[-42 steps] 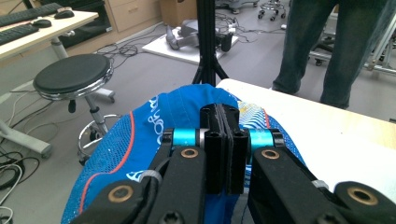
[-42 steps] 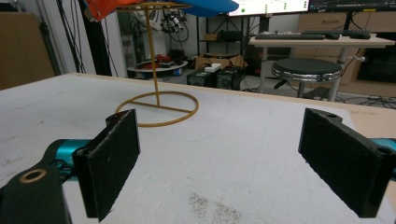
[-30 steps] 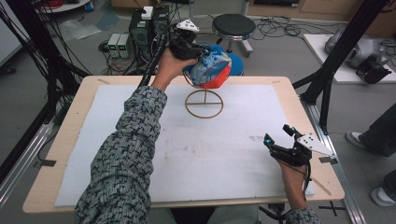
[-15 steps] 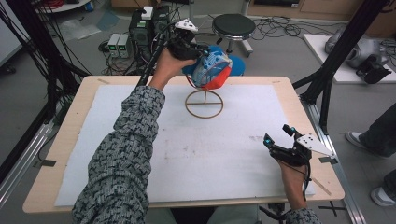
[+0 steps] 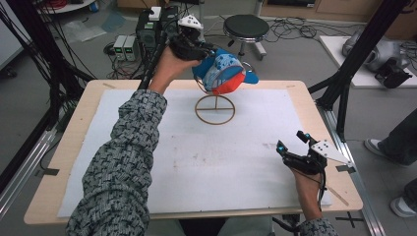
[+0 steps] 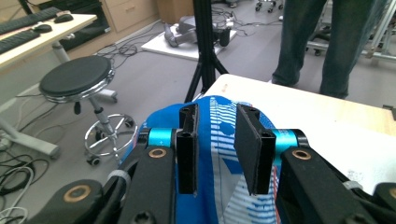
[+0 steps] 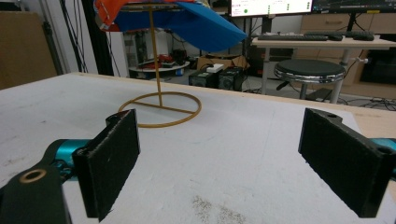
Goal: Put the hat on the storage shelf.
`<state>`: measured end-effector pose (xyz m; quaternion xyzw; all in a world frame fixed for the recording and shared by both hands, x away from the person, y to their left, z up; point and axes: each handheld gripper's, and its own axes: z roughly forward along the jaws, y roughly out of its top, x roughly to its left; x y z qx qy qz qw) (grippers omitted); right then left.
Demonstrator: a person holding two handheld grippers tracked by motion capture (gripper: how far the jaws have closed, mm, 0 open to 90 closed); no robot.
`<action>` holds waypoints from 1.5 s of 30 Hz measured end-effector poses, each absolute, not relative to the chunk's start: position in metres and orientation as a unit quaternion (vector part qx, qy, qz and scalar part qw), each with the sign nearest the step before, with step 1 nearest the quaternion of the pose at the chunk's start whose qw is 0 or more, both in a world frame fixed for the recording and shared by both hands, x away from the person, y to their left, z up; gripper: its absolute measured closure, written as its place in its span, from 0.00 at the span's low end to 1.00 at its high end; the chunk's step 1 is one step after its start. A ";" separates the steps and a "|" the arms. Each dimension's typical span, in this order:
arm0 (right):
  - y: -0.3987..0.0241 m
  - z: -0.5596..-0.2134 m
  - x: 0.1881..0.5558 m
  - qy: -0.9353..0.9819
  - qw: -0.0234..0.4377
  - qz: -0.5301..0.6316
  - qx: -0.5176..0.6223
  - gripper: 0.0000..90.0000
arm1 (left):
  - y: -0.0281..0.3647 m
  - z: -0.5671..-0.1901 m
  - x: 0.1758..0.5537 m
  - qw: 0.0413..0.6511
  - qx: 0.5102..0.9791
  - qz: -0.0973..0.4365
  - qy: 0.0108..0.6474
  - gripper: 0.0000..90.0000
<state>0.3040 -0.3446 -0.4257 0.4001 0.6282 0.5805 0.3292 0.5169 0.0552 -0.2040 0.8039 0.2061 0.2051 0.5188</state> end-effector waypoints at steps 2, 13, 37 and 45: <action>-0.345 -0.426 0.305 0.627 0.332 0.582 0.398 0.13 | 0.059 -0.200 0.514 0.518 0.803 0.210 0.207 0.76; -0.337 -0.425 0.310 0.634 0.325 0.583 0.391 0.13 | 0.106 -0.194 0.491 0.523 0.786 0.230 0.235 0.70; -0.325 -0.422 0.315 0.637 0.318 0.590 0.382 0.13 | 0.194 -0.240 0.378 0.504 0.749 0.323 0.283 0.44; -0.327 -0.422 0.313 0.636 0.325 0.587 0.382 0.13 | 0.219 -0.280 0.338 0.522 0.716 0.342 0.312 0.38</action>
